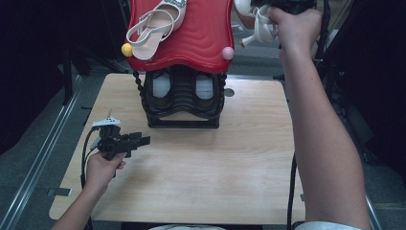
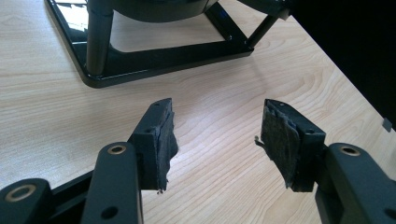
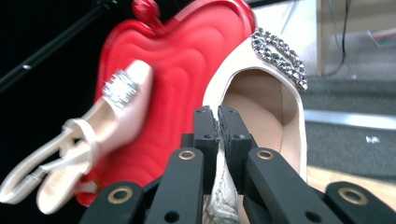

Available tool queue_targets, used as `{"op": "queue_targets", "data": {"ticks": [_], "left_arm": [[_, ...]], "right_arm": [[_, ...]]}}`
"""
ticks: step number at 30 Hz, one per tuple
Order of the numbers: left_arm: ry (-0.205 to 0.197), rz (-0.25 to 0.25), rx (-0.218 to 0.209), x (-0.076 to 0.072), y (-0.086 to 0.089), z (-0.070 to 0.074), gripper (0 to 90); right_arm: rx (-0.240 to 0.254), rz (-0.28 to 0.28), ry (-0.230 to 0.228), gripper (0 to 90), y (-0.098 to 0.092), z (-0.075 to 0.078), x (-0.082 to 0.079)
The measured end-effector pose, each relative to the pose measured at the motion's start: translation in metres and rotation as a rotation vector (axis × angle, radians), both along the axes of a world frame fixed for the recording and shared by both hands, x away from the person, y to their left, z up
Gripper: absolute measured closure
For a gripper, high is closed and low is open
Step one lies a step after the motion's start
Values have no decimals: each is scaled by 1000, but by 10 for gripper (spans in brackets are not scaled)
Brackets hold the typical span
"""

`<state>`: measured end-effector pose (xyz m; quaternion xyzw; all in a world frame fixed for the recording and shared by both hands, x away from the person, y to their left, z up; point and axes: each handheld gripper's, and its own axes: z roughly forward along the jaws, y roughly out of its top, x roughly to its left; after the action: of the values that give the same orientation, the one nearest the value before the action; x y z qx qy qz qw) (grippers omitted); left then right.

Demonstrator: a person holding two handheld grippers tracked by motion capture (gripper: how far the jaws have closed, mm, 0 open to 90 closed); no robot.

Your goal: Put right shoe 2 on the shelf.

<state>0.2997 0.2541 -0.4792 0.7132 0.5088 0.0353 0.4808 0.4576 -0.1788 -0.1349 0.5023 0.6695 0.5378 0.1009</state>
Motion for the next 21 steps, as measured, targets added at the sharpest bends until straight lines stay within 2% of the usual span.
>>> {"op": "queue_targets", "data": {"ticks": [4, 8, 11, 15, 16, 21], "left_arm": [[1, -3, -2, 0, 1, 0, 443], [6, -5, -4, 1, 2, 0, 443], [3, -7, -10, 0, 2, 0, 443], [3, -10, -9, 0, 2, 0, 443], [3, -10, -11, 0, 2, 0, 443], [3, -10, -11, 1, 1, 0, 443]], "right_arm": [[4, 15, -28, 886, 18, 14, 0], [1, 40, -48, 886, 38, 19, 3], [-6, 66, -67, 886, 54, 15, 6], [-48, 79, -61, 886, 70, 4, 11], [-46, 85, -66, 886, 74, 0, 11], [-76, 104, -81, 885, 85, -11, 8]]}}
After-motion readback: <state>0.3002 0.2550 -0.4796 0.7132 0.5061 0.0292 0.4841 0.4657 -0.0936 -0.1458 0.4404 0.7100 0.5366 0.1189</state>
